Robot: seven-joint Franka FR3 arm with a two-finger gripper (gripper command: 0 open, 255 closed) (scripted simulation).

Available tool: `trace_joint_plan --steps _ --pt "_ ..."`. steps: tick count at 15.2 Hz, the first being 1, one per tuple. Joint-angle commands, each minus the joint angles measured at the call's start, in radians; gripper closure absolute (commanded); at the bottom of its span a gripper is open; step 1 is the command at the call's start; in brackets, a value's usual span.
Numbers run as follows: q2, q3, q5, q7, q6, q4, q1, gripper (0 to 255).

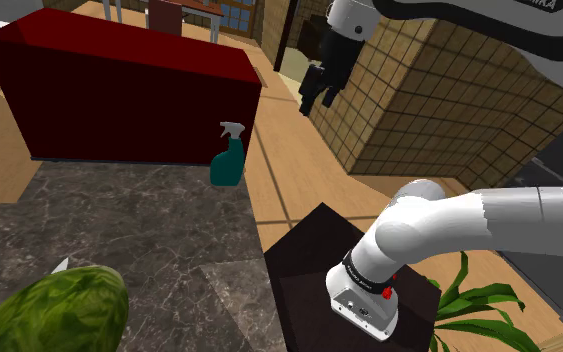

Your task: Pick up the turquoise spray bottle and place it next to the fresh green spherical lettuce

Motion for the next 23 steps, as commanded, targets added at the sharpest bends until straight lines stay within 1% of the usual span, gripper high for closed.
trace_joint_plan --steps 1,6,11,17,23 --pt "0.0 0.0 0.0 0.0 0.0 0.0 0.0 0" --pt "0.241 -0.01 -0.06 -0.146 0.064 0.082 0.032 0" --pt "0.477 -0.002 -0.121 -0.274 0.105 0.186 0.058 0" --pt "0.748 0.027 -0.205 -0.404 0.127 0.327 0.086 0" --pt "1.004 0.062 -0.306 -0.514 0.125 0.477 0.123 0"
